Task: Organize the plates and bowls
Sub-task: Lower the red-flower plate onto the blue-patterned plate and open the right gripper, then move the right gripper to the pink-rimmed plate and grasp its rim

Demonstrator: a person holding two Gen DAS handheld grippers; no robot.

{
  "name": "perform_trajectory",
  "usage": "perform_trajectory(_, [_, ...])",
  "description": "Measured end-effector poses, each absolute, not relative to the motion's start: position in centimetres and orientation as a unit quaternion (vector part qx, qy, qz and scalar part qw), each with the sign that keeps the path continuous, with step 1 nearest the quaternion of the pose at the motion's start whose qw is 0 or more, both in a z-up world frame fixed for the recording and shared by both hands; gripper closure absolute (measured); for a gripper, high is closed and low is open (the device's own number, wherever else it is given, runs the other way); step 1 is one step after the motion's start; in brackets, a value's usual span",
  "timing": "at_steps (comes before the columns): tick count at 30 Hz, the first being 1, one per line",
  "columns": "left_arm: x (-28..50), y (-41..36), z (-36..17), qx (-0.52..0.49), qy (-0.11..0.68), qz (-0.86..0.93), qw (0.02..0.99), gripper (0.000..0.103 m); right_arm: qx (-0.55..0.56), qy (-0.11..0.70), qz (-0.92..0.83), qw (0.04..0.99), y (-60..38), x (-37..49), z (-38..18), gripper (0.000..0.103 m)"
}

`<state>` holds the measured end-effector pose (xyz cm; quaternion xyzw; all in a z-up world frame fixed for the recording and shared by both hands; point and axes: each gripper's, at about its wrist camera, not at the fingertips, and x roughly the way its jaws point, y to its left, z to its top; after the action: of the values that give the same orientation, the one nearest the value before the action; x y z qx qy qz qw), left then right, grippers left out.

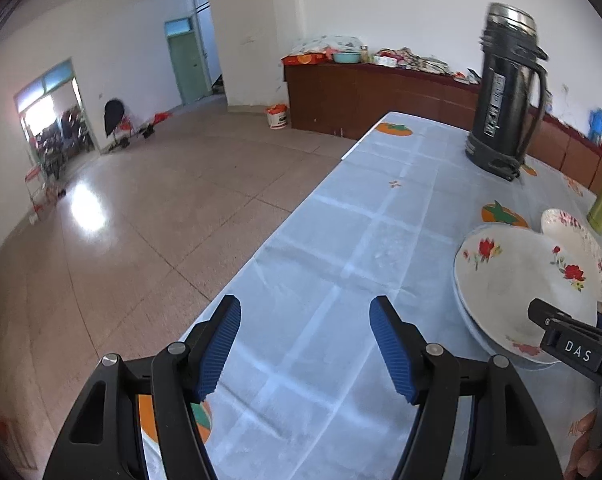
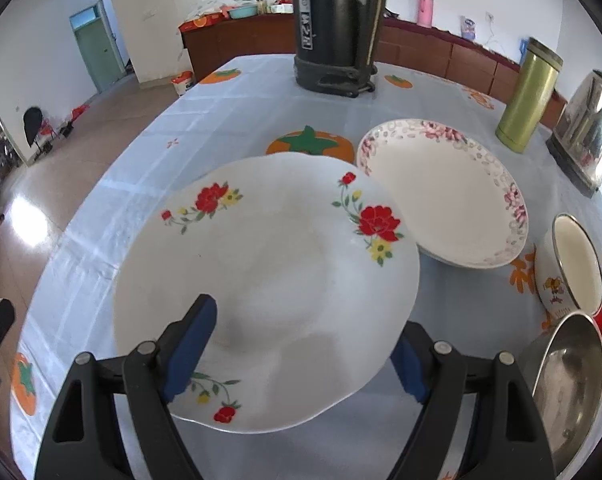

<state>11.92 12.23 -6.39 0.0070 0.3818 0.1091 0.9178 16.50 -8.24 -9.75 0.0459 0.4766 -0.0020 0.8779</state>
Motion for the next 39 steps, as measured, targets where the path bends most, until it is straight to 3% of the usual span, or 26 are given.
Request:
perform_trajectory(7, [13.7,8.9,-5.8,0.049,0.39,0.077,0.916,0.034,0.1,0.476,-0.015,0.873,-11.1,16.4,-9.9,0.02])
perform_trajectory(11, [14.5,8.1,-6.2,0.072,0.398,0.069,0.912,0.034,0.075,0.463,0.007,0.883,-10.1,16.4,-9.1,0.02])
perform_trajectory(23, [16.8,8.0,-6.6,0.07,0.421,0.056,0.903,0.034,0.121,0.438,0.01,0.891,-13.1,14.8,-7.0,0.019])
perform_trajectory(39, [20.6,-1.9,-3.6,0.084,0.441,-0.09,0.889,0.034,0.172,0.391,-0.038,0.903,-24.0,12.7,-1.3,0.019])
